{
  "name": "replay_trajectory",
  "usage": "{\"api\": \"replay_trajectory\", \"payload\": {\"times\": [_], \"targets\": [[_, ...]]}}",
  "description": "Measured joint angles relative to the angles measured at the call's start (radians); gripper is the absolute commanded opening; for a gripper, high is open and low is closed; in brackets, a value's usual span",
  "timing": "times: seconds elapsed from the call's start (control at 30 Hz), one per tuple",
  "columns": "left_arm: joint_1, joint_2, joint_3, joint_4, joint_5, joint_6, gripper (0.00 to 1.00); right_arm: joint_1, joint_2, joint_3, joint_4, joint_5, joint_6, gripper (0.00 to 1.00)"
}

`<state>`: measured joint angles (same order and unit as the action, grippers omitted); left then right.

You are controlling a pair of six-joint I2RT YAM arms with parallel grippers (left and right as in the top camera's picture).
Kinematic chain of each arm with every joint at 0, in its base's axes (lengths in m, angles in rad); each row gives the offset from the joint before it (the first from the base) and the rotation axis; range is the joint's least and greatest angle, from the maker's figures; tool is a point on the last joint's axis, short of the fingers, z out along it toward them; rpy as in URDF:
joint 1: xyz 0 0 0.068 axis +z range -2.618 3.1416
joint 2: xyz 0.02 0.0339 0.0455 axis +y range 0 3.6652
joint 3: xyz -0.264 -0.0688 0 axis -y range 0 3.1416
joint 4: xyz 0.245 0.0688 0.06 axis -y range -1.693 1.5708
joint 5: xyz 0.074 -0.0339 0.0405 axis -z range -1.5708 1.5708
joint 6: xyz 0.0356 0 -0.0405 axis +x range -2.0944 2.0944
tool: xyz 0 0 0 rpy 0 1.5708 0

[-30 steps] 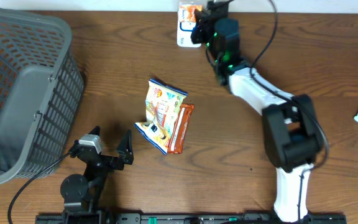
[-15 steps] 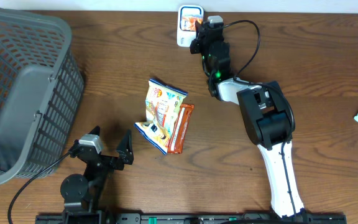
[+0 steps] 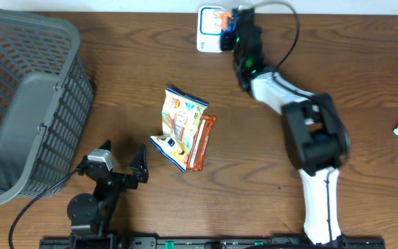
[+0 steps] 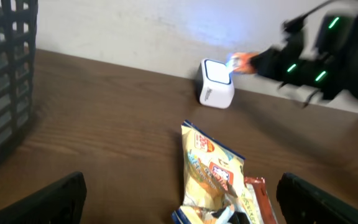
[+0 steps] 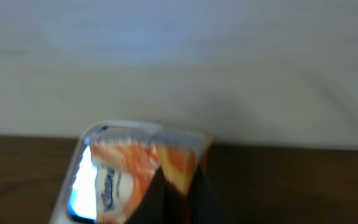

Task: Scan the item barcode
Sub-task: 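Carry the orange packet right and drop it on the table edge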

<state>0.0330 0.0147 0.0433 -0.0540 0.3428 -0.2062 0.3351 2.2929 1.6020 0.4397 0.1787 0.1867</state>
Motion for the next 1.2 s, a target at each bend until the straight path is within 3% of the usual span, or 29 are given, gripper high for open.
{"api": "replay_trajectory", "payload": {"times": [0.27, 0.47, 0.63, 0.73, 0.93, 0.97, 1.0, 1.07, 1.13, 1.2], "targets": [[0.0, 0.001, 0.0, 0.001, 0.0, 0.0, 0.98, -0.167, -0.35, 0.018, -0.556, 0.449, -0.084, 0.01], [0.0, 0.001, 0.0, 0.0, 0.0, 0.0, 0.98, -0.435, -0.366, 0.021, -0.783, 0.615, -0.039, 0.02], [0.0, 0.001, 0.0, 0.0, 0.0, 0.0, 0.98, -0.692, -0.278, 0.006, -0.87, 0.49, 0.097, 0.02], [0.0, 0.001, 0.0, 0.0, 0.0, 0.0, 0.98, -0.818, -0.185, 0.004, -0.873, 0.312, 0.14, 0.01], [0.0, 0.001, 0.0, 0.0, 0.0, 0.0, 0.98, -0.917, -0.063, -0.007, -0.861, 0.129, 0.17, 0.03], [0.0, 0.001, 0.0, 0.001, 0.0, 0.0, 0.98, -0.923, -0.069, -0.007, -0.857, 0.097, 0.172, 0.15], [0.0, 0.001, 0.0, 0.0, 0.0, 0.0, 0.98, -0.925, -0.069, -0.007, -0.852, 0.071, 0.173, 0.41], [0.0, 0.001, 0.0, 0.0, 0.0, 0.0, 0.98, -0.93, -0.071, -0.006, -0.85, 0.013, 0.18, 0.67], [0.0, 0.001, 0.0, 0.0, 0.0, 0.0, 0.98, -0.933, -0.087, -0.006, -0.855, -0.056, 0.18, 0.99], [0.0, 0.001, 0.0, 0.0, 0.0, 0.0, 0.98, -0.936, -0.122, -0.006, -0.861, -0.131, 0.181, 0.99]]}}
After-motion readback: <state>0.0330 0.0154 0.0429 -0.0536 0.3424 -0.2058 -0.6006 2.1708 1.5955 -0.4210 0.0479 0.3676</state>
